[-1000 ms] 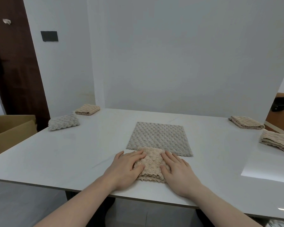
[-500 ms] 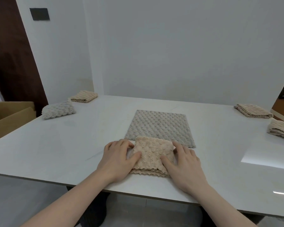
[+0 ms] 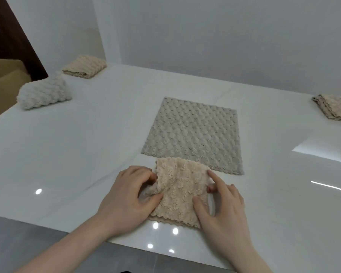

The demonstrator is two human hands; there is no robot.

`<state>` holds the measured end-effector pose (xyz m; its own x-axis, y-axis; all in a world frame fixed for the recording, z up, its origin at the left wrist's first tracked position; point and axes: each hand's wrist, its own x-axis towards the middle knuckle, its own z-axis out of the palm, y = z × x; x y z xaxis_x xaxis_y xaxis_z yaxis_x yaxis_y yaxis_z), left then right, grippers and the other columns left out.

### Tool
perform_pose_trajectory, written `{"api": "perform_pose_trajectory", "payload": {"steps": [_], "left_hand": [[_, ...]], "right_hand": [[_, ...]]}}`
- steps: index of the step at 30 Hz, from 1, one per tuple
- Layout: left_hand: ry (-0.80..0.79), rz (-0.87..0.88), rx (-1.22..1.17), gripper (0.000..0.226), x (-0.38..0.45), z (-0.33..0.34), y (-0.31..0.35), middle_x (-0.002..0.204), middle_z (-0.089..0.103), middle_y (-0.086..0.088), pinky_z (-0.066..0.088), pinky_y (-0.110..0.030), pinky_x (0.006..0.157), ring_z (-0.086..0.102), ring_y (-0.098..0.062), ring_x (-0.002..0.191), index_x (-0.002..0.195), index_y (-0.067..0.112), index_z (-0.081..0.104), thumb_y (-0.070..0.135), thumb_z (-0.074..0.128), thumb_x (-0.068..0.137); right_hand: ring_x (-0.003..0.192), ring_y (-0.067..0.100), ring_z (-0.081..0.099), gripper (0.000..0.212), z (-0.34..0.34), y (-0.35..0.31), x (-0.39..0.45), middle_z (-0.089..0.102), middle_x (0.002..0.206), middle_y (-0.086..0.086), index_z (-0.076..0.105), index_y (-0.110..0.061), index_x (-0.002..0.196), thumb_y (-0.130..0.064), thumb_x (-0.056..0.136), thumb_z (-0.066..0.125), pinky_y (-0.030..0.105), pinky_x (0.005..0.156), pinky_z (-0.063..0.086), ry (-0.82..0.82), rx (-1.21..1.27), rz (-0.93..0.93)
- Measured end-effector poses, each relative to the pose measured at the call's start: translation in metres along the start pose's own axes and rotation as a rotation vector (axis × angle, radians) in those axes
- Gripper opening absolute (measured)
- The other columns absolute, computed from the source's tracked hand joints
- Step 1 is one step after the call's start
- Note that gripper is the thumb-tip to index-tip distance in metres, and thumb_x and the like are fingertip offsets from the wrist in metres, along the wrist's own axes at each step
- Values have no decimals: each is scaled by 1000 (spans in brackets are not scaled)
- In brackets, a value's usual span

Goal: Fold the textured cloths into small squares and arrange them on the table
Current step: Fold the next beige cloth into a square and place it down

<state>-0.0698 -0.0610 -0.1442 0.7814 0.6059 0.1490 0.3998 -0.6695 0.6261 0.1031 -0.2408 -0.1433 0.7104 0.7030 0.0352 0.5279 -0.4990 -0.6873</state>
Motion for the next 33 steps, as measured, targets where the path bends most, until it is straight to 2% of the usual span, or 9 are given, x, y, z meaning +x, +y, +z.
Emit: {"api": "perform_pose_trajectory", "payload": {"steps": [4, 6, 8, 10, 13, 17, 22, 27, 33], "left_hand": [[-67, -197, -141, 17, 4, -10, 17, 107, 55, 31, 36, -18, 98, 44, 6, 117, 93, 38, 60, 39, 73, 82], [-141, -343, -253, 16, 4, -21, 43, 103, 58, 26, 39, -22, 93, 49, -1, 112, 90, 38, 58, 29, 71, 86], [-198, -522, -392, 14, -2, -38, 78, 96, 64, 15, 44, -21, 81, 59, -9, 98, 92, 33, 56, 22, 65, 93], [-169, -685, -496, 10, -13, -60, 116, 94, 67, 8, 52, -29, 77, 65, -14, 86, 99, 27, 55, 21, 62, 95], [-36, -819, -593, 17, -36, -97, 161, 102, 72, 5, 58, -38, 78, 72, -18, 87, 105, 28, 55, 20, 64, 92], [47, -849, -619, 23, -61, -138, 182, 103, 73, 11, 61, -34, 82, 72, -5, 88, 108, 32, 60, 20, 69, 91], [71, -840, -584, 14, -72, -171, 164, 100, 74, 15, 55, -32, 88, 68, -7, 100, 98, 32, 69, 29, 73, 85], [47, -838, -611, 9, -67, -204, 129, 93, 76, 11, 54, -28, 81, 71, -9, 90, 89, 28, 72, 34, 73, 84], [-12, -748, -364, 25, -59, -248, 61, 68, 66, 7, 44, -24, 62, 58, -11, 63, 70, 20, 61, 38, 75, 82]], "right_hand": [[112, -3, 45, 70, -11, -17, 5, 58, 97, -24, 45, -44, 144, -42, 81, 76, 37, 118, 33, -58, 86, 136], [107, -2, 54, 71, -27, -34, 8, 64, 94, -17, 48, -36, 145, -29, 82, 79, 40, 109, 45, -112, 212, 257], [101, 6, 65, 66, -53, -59, 7, 68, 101, -9, 49, -31, 144, -21, 86, 76, 34, 93, 56, -194, 394, 432], [91, 12, 73, 46, -83, -88, -1, 71, 107, -3, 59, -29, 132, -15, 89, 71, 33, 80, 61, -260, 505, 535], [81, 17, 76, 30, -120, -125, -17, 74, 104, -2, 72, -24, 115, -10, 89, 67, 38, 75, 64, -305, 499, 497], [81, 18, 77, 29, -140, -157, -29, 72, 109, -3, 71, -23, 113, -9, 88, 69, 35, 72, 62, -385, 505, 453], [82, 15, 77, 28, -131, -187, -29, 73, 110, -7, 70, -23, 112, -9, 88, 70, 32, 77, 60, -449, 513, 408], [83, 14, 77, 28, -106, -221, -17, 74, 106, -8, 70, -24, 111, -9, 88, 70, 32, 78, 61, -440, 509, 417], [88, 16, 76, 30, -53, -270, -7, 75, 104, -5, 72, -28, 111, -12, 86, 69, 35, 76, 62, -395, 512, 465]]}}
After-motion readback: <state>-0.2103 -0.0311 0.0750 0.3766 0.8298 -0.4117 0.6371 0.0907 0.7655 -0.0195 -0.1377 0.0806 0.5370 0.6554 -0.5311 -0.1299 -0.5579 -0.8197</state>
